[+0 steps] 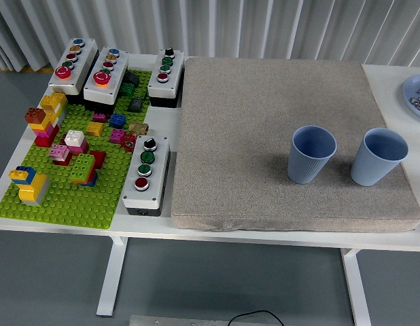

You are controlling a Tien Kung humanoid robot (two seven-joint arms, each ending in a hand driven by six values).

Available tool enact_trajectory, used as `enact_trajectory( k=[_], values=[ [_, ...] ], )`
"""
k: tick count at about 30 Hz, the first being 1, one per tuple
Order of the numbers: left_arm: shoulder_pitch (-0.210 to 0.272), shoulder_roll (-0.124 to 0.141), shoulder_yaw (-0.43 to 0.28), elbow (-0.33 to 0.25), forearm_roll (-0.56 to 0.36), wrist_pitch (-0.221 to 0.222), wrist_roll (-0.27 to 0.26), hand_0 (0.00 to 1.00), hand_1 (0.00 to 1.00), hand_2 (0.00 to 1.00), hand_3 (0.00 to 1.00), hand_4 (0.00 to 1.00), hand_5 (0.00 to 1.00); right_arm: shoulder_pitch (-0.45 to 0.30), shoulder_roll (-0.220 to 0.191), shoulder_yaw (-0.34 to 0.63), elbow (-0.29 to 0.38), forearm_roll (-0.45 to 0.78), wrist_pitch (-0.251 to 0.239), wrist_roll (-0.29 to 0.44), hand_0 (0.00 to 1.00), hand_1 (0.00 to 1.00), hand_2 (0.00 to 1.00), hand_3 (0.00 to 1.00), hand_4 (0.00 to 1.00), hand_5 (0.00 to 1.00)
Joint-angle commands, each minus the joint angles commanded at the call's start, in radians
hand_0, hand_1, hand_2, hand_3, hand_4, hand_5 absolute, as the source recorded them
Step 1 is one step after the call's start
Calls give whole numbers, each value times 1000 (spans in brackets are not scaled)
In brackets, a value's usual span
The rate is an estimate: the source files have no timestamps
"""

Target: Pick cup pour cup place

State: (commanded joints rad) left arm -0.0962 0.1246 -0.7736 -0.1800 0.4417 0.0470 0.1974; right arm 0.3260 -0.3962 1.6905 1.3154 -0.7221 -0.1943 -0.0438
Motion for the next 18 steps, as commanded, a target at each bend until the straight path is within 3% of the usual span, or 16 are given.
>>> enact_trajectory(
  k=[10,18],
  values=[
    [4,-1,9,0,-1,-3,2,730,768,818,645,493,899,-124,-62,-73,78,35,5,13,828,742,713,738,639,724],
    [7,-2,7,0,12,-20,21,731,769,818,650,493,897,-220,-64,-148,91,33,42,20,829,743,717,745,645,687]
  ],
)
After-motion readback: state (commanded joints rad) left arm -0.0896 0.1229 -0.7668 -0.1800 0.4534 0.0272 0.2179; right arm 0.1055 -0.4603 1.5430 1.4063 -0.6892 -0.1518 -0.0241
